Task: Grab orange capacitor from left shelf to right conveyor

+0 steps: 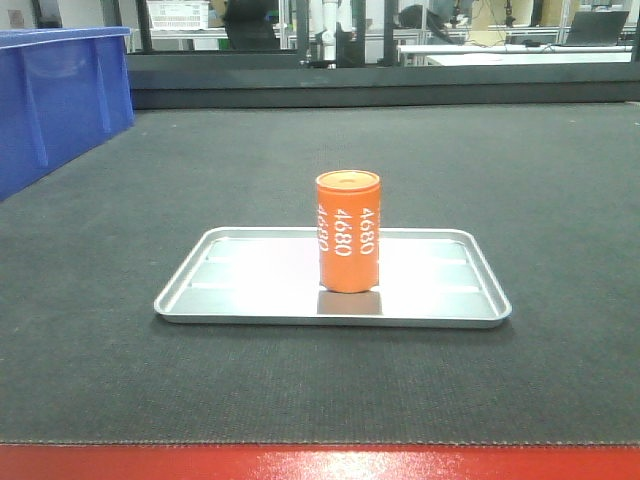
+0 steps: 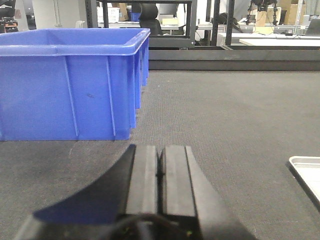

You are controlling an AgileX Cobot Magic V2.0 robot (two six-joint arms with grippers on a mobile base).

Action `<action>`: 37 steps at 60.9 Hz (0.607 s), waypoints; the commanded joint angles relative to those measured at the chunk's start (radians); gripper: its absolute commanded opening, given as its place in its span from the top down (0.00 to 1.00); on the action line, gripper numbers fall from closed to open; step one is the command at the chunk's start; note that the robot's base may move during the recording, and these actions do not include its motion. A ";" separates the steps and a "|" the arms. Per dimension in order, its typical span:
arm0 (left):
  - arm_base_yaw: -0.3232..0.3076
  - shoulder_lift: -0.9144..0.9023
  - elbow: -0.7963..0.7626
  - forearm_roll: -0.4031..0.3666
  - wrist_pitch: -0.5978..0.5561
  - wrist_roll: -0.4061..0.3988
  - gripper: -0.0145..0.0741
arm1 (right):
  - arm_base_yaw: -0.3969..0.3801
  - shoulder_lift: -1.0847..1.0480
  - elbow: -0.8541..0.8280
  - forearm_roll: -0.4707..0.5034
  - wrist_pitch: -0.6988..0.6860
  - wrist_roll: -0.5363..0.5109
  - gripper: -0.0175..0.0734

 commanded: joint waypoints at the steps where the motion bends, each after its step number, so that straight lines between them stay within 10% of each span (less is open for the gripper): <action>1: 0.003 0.010 -0.008 -0.005 -0.090 0.000 0.95 | -0.004 -0.022 0.003 -0.008 -0.090 -0.009 0.75; 37: 0.003 0.010 -0.008 -0.005 -0.090 0.000 0.95 | -0.004 -0.022 0.003 -0.008 -0.090 -0.009 0.75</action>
